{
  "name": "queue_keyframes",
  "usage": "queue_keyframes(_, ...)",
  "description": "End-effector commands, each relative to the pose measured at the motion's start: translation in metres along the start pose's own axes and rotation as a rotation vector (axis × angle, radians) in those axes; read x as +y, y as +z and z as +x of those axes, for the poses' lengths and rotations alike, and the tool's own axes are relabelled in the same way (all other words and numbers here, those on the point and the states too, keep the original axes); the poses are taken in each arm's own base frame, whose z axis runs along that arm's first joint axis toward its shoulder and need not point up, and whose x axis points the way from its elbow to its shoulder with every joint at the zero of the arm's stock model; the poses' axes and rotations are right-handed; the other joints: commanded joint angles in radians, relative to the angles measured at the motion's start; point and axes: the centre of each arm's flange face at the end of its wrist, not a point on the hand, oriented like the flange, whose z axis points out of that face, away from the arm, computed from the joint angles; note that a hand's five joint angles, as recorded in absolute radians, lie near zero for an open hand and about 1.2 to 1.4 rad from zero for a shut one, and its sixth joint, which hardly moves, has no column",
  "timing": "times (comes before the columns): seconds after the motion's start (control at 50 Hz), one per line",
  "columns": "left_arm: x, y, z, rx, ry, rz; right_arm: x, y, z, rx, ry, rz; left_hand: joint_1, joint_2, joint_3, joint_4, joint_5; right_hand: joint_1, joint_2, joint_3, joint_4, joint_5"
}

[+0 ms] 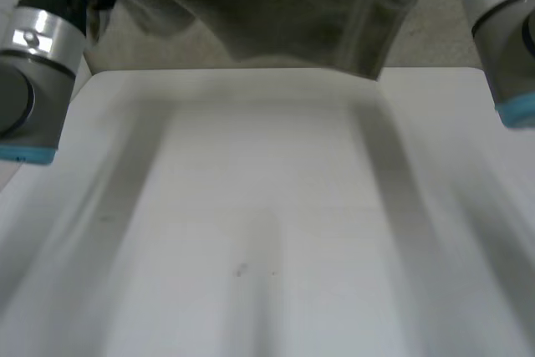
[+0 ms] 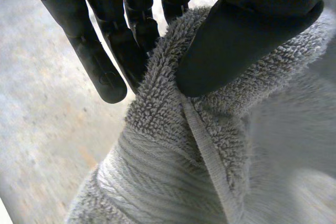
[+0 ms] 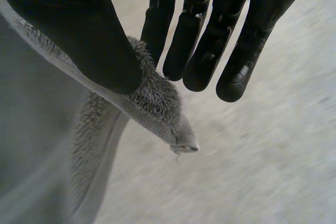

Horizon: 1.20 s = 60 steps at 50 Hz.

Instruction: Fold the towel.

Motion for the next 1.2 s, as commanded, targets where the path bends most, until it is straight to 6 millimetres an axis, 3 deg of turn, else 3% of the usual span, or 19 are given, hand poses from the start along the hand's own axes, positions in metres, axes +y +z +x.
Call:
queue_keyframes(0.02,0.043,-0.043,0.021,0.069,-0.053,-0.243,0.048,-0.049,-0.034,-0.241,0.052,-0.298,0.229,0.180,0.180,0.179,0.197,0.328,0.220,0.209,0.199,0.311)
queue_keyframes(0.06,0.073,-0.070,0.036,0.112,-0.084,-0.385,0.059,-0.060,-0.041,-0.274,0.066,-0.351,0.229,0.180,0.180,0.179,0.197,0.328,0.220,0.209,0.199,0.311)
queue_keyframes(0.08,0.073,-0.070,0.036,0.112,-0.084,-0.386,0.070,-0.072,-0.048,-0.306,0.080,-0.406,0.229,0.180,0.180,0.179,0.197,0.328,0.220,0.209,0.199,0.311)
queue_keyframes(0.1,0.088,-0.084,0.043,0.131,-0.098,-0.458,0.081,-0.085,-0.055,-0.336,0.090,-0.465,0.229,0.180,0.180,0.179,0.197,0.328,0.220,0.209,0.199,0.311)
queue_keyframes(0.12,0.100,-0.097,0.049,0.151,-0.109,-0.524,0.082,-0.085,-0.055,-0.336,0.090,-0.466,0.229,0.180,0.180,0.179,0.197,0.328,0.220,0.209,0.199,0.311)
queue_keyframes(0.14,0.100,-0.097,0.049,0.151,-0.109,-0.524,0.092,-0.097,-0.060,-0.359,0.098,-0.519,0.229,0.180,0.180,0.179,0.197,0.328,0.220,0.209,0.199,0.311)
queue_keyframes(0.18,0.120,-0.124,0.062,0.198,-0.123,-0.656,0.102,-0.108,-0.064,-0.376,0.103,-0.569,0.229,0.180,0.180,0.179,0.197,0.328,0.220,0.209,0.199,0.311)
queue_keyframes(0.24,0.128,-0.137,0.066,0.225,-0.121,-0.722,0.122,-0.123,-0.061,-0.383,0.093,-0.651,0.229,0.180,0.180,0.179,0.197,0.328,0.220,0.209,0.199,0.311)
queue_keyframes(0.28,0.136,-0.155,0.069,0.276,-0.097,-0.833,0.130,-0.130,-0.056,-0.379,0.084,-0.684,0.083,0.034,0.035,0.033,0.051,0.328,0.220,0.209,0.199,0.311)
queue_keyframes(0.34,0.139,-0.166,0.066,0.314,-0.060,-0.905,0.140,-0.137,-0.048,-0.367,0.072,-0.725,-0.107,-0.156,-0.156,-0.157,-0.140,0.328,0.220,0.209,0.199,0.311)
queue_keyframes(0.46,0.136,-0.170,0.062,0.330,-0.031,-0.932,0.149,-0.143,-0.037,-0.354,0.088,-0.759,-0.481,-0.530,-0.530,-0.531,-0.513,0.328,0.220,0.209,0.199,0.311)
queue_keyframes(0.58,0.117,-0.163,0.059,0.315,-0.017,-0.889,0.155,-0.155,-0.039,-0.381,0.131,-0.781,-0.924,-0.972,-0.972,-0.973,-0.956,0.328,0.220,0.209,0.199,0.311)
queue_keyframes(0.78,0.083,-0.170,0.068,0.331,-0.039,-0.846,0.163,-0.159,-0.037,-0.360,0.125,-0.771,-0.948,-0.997,-0.997,-0.998,-0.980,0.328,0.220,0.209,0.199,0.311)
queue_keyframes(0.88,0.067,-0.184,0.059,0.221,-0.078,-0.893,0.168,-0.156,-0.027,-0.329,0.122,-0.776,-0.939,-0.988,-0.988,-0.989,-0.971,0.328,0.220,0.209,0.199,0.311)
queue_keyframes(1.04,0.060,-0.202,0.040,0.014,-0.126,-1.014,0.179,-0.145,-0.002,-0.244,0.093,-0.754,-0.913,-0.962,-0.961,-0.963,-0.945,0.328,0.220,0.209,0.199,0.311)
queue_keyframes(1.2,0.057,-0.222,0.048,0.064,-0.141,-1.125,0.182,-0.143,0.005,-0.227,0.079,-0.752,-0.857,-0.906,-0.906,-0.907,-0.890,0.328,0.220,0.209,0.199,0.311)
